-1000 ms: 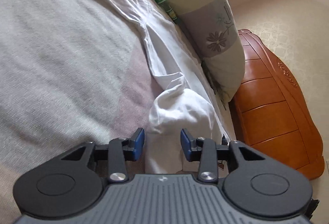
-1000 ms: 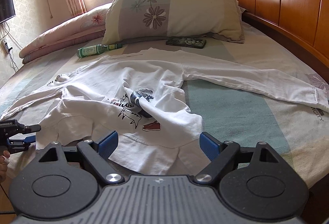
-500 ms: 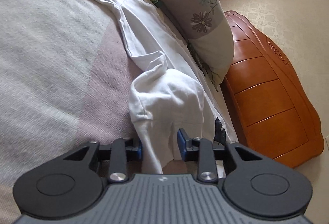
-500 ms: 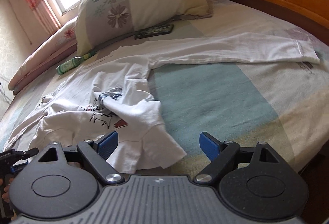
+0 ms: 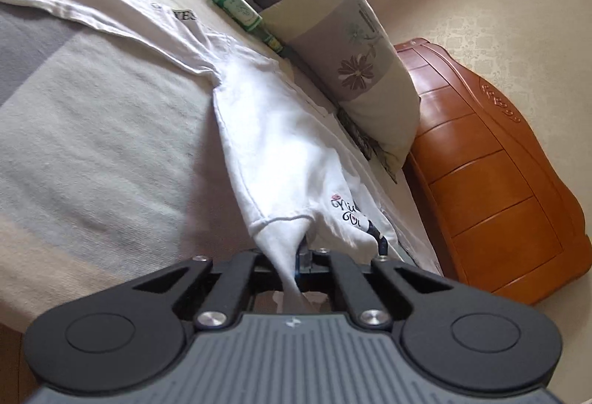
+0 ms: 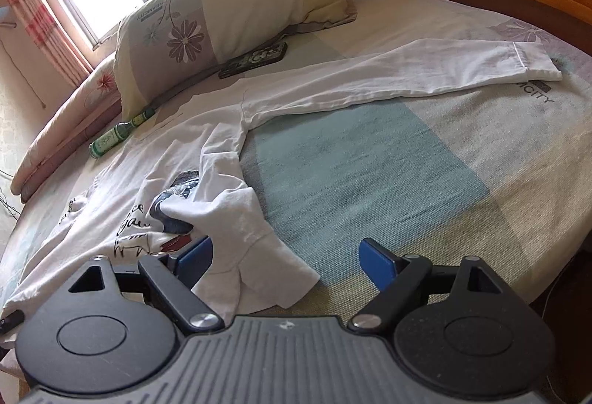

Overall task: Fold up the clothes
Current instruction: 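Drag the hem with the left gripper to flatten the shirt body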

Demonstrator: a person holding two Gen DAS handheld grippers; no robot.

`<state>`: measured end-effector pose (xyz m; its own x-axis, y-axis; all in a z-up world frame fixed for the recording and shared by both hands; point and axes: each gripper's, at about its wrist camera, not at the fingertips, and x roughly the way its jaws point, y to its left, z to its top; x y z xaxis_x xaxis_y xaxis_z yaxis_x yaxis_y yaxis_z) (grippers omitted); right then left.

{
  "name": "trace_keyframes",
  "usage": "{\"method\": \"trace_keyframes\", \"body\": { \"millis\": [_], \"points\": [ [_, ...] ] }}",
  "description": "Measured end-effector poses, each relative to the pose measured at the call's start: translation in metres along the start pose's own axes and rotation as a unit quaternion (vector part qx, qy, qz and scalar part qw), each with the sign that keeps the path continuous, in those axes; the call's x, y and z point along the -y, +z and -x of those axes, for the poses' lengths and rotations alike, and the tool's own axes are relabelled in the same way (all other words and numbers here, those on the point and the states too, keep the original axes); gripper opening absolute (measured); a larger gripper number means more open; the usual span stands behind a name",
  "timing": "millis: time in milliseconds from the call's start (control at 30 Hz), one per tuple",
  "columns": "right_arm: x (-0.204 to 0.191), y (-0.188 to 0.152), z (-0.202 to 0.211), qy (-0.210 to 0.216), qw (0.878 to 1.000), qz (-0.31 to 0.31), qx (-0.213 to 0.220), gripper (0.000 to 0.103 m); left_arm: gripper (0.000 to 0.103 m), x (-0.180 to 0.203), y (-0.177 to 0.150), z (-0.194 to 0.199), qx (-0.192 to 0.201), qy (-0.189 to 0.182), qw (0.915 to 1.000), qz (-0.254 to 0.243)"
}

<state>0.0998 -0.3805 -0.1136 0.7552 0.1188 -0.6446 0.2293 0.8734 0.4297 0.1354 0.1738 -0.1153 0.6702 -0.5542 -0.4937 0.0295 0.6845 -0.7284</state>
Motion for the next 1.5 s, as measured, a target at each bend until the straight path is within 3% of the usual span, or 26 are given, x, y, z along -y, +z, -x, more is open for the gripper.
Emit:
{"method": "trace_keyframes", "body": {
  "millis": [133, 433, 533, 600, 733, 900, 1100, 1267, 1367, 1500],
  "points": [
    [0.008, 0.005, -0.002, 0.032, 0.999, -0.025, -0.009, 0.090, 0.000, -0.030, -0.002, -0.018, -0.022, 0.036, 0.9984, 0.039],
    [0.043, 0.008, -0.037, 0.134, 0.987, -0.076, -0.048, 0.090, 0.001, -0.051, -0.007, -0.034, -0.033, 0.022, 0.9968, 0.070],
    [0.036, 0.011, -0.058, 0.143, 0.985, -0.085, -0.056, 0.090, 0.001, -0.051, -0.006, -0.034, -0.033, 0.022, 0.9964, 0.075],
    [0.016, 0.012, -0.065, 0.168, 0.981, -0.068, -0.074, 0.090, 0.001, -0.049, -0.006, -0.034, -0.033, 0.025, 0.9964, 0.074],
    [-0.046, -0.001, -0.050, 0.192, 0.976, 0.041, -0.096, 0.090, 0.001, -0.048, -0.006, -0.035, -0.034, 0.029, 0.9965, 0.070],
    [-0.078, -0.022, -0.023, 0.182, 0.966, 0.149, -0.112, 0.091, 0.001, -0.047, -0.005, -0.035, -0.034, 0.030, 0.9967, 0.067],
    [-0.039, -0.015, -0.006, 0.189, 0.973, 0.094, -0.098, 0.091, 0.001, -0.049, -0.005, -0.034, -0.035, 0.027, 0.9967, 0.068],
    [-0.001, 0.005, -0.033, 0.216, 0.973, 0.028, -0.081, 0.094, 0.001, -0.051, -0.005, -0.035, -0.034, 0.023, 0.9965, 0.073],
    [0.011, 0.014, -0.068, 0.231, 0.968, 0.001, -0.095, 0.094, 0.001, -0.053, -0.005, -0.035, -0.033, 0.020, 0.9962, 0.077],
    [0.004, 0.017, -0.096, 0.288, 0.950, -0.007, -0.120, 0.098, 0.002, -0.055, -0.005, -0.036, -0.032, 0.017, 0.9957, 0.086]
  ]
}}
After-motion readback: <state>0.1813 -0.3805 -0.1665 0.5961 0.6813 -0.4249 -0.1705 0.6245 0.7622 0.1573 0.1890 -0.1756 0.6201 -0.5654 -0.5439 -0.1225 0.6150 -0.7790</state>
